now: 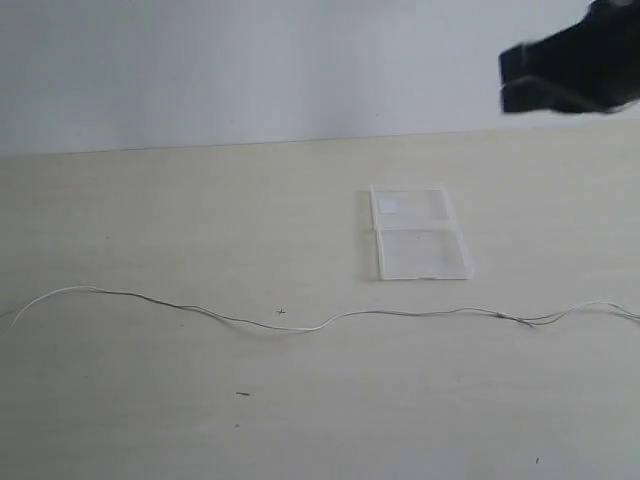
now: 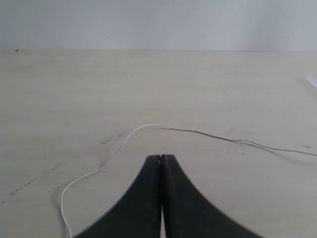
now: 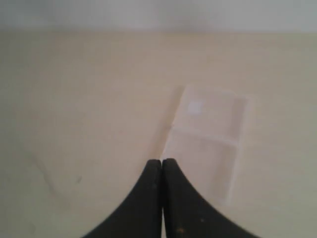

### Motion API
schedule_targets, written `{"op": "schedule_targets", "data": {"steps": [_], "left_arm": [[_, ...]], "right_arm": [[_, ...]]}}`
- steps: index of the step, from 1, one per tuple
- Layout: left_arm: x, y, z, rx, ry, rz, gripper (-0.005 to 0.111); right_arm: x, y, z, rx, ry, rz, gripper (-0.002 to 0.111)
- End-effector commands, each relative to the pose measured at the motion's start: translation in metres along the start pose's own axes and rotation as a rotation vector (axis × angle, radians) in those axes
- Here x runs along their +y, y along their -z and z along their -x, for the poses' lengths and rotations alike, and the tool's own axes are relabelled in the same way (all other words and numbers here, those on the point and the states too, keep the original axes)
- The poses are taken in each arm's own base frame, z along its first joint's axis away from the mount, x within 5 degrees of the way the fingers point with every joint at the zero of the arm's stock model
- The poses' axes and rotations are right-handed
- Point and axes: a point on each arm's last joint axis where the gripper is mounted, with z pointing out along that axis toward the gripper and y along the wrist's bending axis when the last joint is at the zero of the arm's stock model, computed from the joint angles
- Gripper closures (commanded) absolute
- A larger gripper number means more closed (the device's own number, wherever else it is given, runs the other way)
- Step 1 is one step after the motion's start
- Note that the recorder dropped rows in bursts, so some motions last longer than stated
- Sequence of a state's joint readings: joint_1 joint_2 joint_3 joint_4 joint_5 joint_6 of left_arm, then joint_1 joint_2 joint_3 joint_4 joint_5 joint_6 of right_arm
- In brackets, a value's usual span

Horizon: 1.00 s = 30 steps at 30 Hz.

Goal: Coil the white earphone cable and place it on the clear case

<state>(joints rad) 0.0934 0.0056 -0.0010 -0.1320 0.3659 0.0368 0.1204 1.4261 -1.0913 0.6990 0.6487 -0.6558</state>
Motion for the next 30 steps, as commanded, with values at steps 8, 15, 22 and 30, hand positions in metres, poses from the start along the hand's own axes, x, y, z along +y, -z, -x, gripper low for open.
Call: {"op": "schedule_targets", "data": {"steps": [8, 15, 22, 30], "left_arm": [[0.000, 0.000, 0.000, -0.010, 0.015, -0.002, 0.107], [0.000, 0.000, 0.000, -0.010, 0.015, -0.002, 0.107], [0.000, 0.000, 0.000, -0.010, 0.015, -0.002, 0.107], [0.000, 0.000, 0.000, -0.010, 0.015, -0.002, 0.107]], "right_arm": [[0.080, -0.090, -0.009, 0.571, 0.834, 0.299, 0.108], [0.130, -0.142, -0.042, 0.752, 1.140, 0.256, 0.092], [0.137, -0.179, -0.071, 0.824, 1.220, 0.259, 0.059], [0.138, -0.208, -0.077, 0.695, 1.215, 0.245, 0.056]]}}
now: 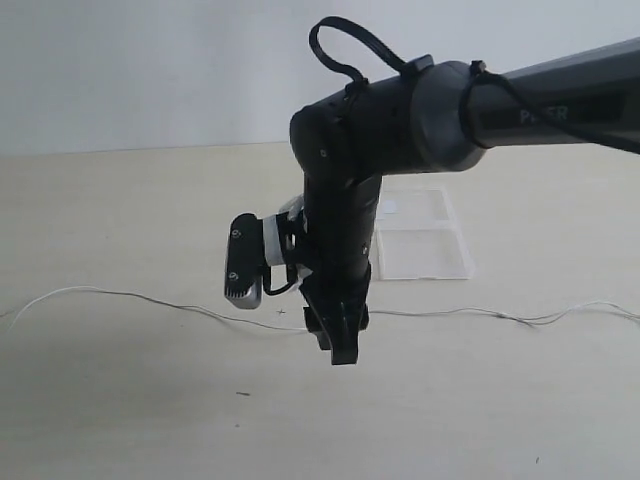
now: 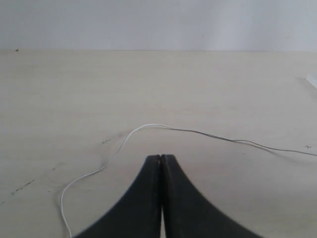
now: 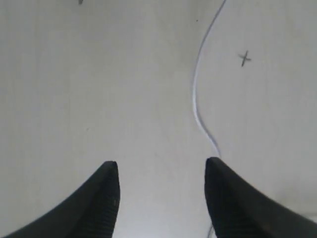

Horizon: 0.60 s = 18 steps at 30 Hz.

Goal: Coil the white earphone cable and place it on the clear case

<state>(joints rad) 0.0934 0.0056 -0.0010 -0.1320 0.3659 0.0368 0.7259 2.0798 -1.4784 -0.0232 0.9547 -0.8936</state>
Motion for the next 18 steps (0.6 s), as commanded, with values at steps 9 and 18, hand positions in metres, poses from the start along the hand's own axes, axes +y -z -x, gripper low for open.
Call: {"op": "schedule_targets", "data": {"steps": [9, 18], "left_arm": [[0.000, 0.000, 0.000, -0.010, 0.015, -0.002, 0.107], [0.000, 0.000, 0.000, -0.010, 0.015, -0.002, 0.107]], "right_arm": [[-0.010, -0.019, 0.012, -0.090, -0.103, -0.074, 0.056], [-0.009, -0.035, 0.009, -0.049, -0.119, -0.049, 0.056]]}}
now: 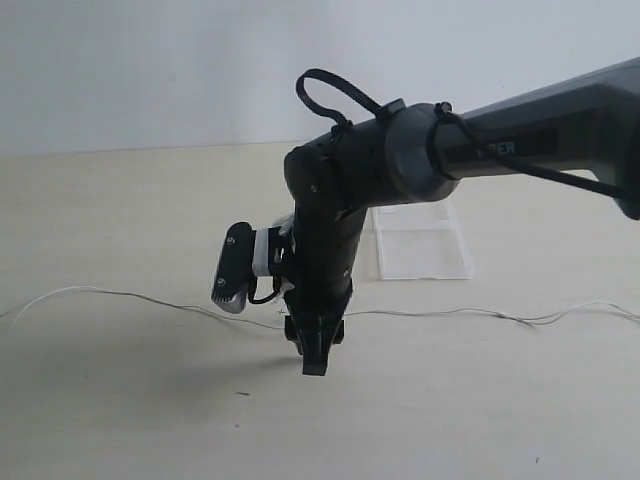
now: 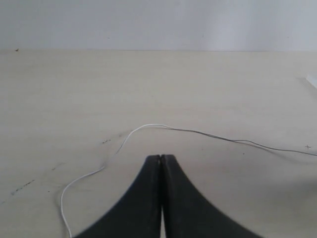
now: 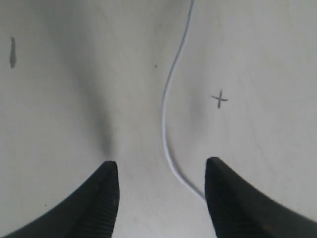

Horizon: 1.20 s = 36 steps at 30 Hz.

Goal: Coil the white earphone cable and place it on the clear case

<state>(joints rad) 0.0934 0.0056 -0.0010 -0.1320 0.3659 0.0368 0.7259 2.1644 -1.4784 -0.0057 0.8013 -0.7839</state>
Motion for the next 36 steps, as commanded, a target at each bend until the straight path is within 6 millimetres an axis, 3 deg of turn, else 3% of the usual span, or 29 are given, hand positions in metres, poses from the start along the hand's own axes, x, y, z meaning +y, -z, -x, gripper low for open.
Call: {"op": "schedule_targets", "data": {"steps": [1, 17, 26, 28, 29, 31, 33, 36], "left_arm": [[0.000, 0.000, 0.000, -0.010, 0.015, -0.002, 0.107], [0.000, 0.000, 0.000, -0.010, 0.015, -0.002, 0.107], [0.000, 0.000, 0.000, -0.010, 0.015, -0.002, 0.107], [0.000, 0.000, 0.000, -0.010, 0.015, -0.002, 0.107], [0.000, 0.000, 0.000, -0.010, 0.015, -0.002, 0.107], [0.000, 0.000, 0.000, -0.010, 0.015, -0.002, 0.107], [0.000, 0.000, 0.000, -0.010, 0.015, -0.002, 0.107], [0.000, 0.000, 0.000, -0.010, 0.015, -0.002, 0.107]], "right_arm": [[-0.001, 0.000, 0.001, 0.006, 0.004, -0.012, 0.056], [-0.004, 0.000, 0.007, -0.090, -0.075, -0.007, 0.056], [-0.004, -0.018, 0.006, -0.076, -0.068, -0.007, 0.056], [-0.003, -0.022, 0.005, -0.070, -0.070, 0.001, 0.065], [-0.003, -0.022, 0.005, -0.069, -0.070, 0.002, 0.075], [-0.003, -0.022, 0.005, -0.065, -0.070, 0.005, 0.106], [-0.002, -0.019, 0.004, -0.054, -0.084, 0.017, 0.108], [-0.003, 0.007, 0.002, -0.043, -0.062, -0.003, 0.108]]}}
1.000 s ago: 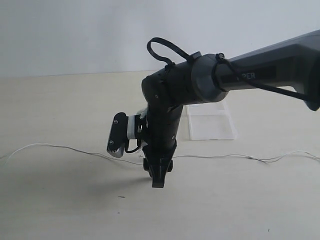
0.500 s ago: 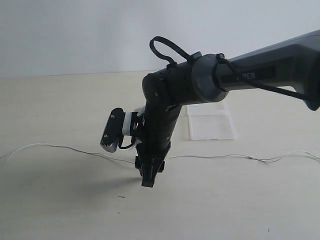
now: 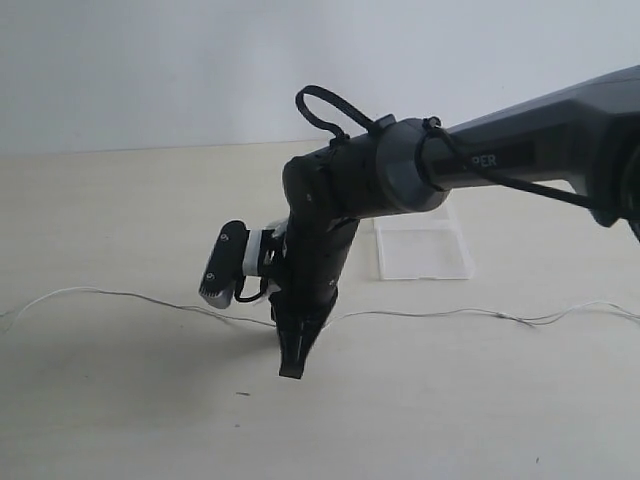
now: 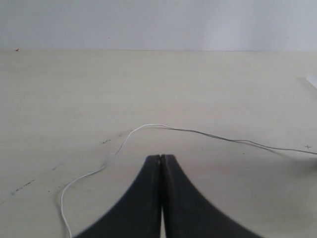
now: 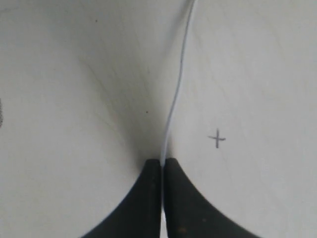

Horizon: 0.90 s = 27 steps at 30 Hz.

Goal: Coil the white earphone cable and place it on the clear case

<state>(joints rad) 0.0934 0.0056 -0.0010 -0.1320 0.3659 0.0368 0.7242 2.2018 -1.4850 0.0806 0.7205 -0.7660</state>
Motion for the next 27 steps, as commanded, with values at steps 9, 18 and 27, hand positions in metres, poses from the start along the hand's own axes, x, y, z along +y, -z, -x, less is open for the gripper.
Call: {"op": "schedule_targets", "data": {"steps": [9, 18, 27], "left_arm": [[0.000, 0.000, 0.000, -0.010, 0.015, -0.002, 0.107], [0.000, 0.000, 0.000, -0.010, 0.015, -0.002, 0.107], [0.000, 0.000, 0.000, -0.010, 0.015, -0.002, 0.107]], "right_arm": [[-0.001, 0.189, -0.003, -0.188, 0.005, -0.335, 0.108], [0.045, 0.366, -0.041, -0.654, 0.018, -0.721, 0.108], [0.076, 0.439, -0.068, -0.948, 0.030, -0.948, 0.108]]}}
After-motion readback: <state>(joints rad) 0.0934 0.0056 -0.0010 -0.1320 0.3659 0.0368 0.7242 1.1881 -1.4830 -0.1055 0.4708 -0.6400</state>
